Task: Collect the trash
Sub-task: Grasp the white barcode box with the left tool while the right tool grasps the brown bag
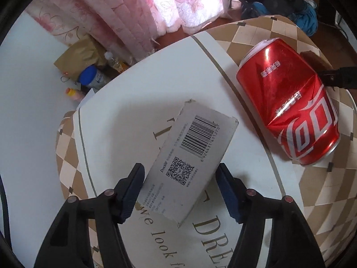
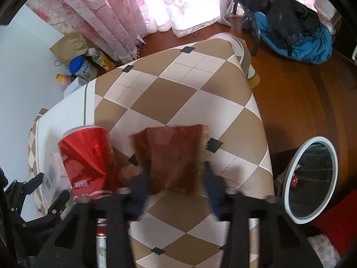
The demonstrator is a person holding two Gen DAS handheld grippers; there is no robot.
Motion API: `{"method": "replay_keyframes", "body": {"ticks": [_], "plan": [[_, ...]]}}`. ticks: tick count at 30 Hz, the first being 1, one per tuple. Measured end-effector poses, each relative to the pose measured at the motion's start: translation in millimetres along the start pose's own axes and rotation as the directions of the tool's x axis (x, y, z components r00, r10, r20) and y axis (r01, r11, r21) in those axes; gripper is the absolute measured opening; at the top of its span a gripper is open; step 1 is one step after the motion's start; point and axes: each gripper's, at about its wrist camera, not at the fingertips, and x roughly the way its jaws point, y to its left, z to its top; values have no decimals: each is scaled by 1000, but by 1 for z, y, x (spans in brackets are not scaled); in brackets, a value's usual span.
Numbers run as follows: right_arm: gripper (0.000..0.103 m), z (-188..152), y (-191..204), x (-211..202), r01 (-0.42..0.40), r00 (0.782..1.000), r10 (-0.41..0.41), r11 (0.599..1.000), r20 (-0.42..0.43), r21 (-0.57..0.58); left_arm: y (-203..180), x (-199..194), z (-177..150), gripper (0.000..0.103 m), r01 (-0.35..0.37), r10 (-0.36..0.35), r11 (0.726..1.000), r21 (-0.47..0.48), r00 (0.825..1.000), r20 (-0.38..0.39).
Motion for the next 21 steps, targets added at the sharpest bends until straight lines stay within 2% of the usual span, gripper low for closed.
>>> {"method": "replay_keyframes", "body": {"ticks": [2, 3, 11, 21], "plan": [[27, -2, -1, -2, -8, 1000, 8, 1000, 5, 1, 3, -1, 0, 60, 8, -8, 1000, -29, 1000, 0], [26, -3, -2, -3, -10, 1000, 10, 1000, 9, 0, 4, -3, -1, 56, 12, -12, 999, -50, 1000, 2], [23, -23, -16, -29, -29, 997, 29, 1000, 74, 0, 16, -26, -19, 50, 10, -4, 972, -236, 1000, 24], [22, -59, -35, -77, -60, 989, 61, 998, 132, -9, -5, -85, -49, 49, 12, 26, 945, -326, 994, 110]]}}
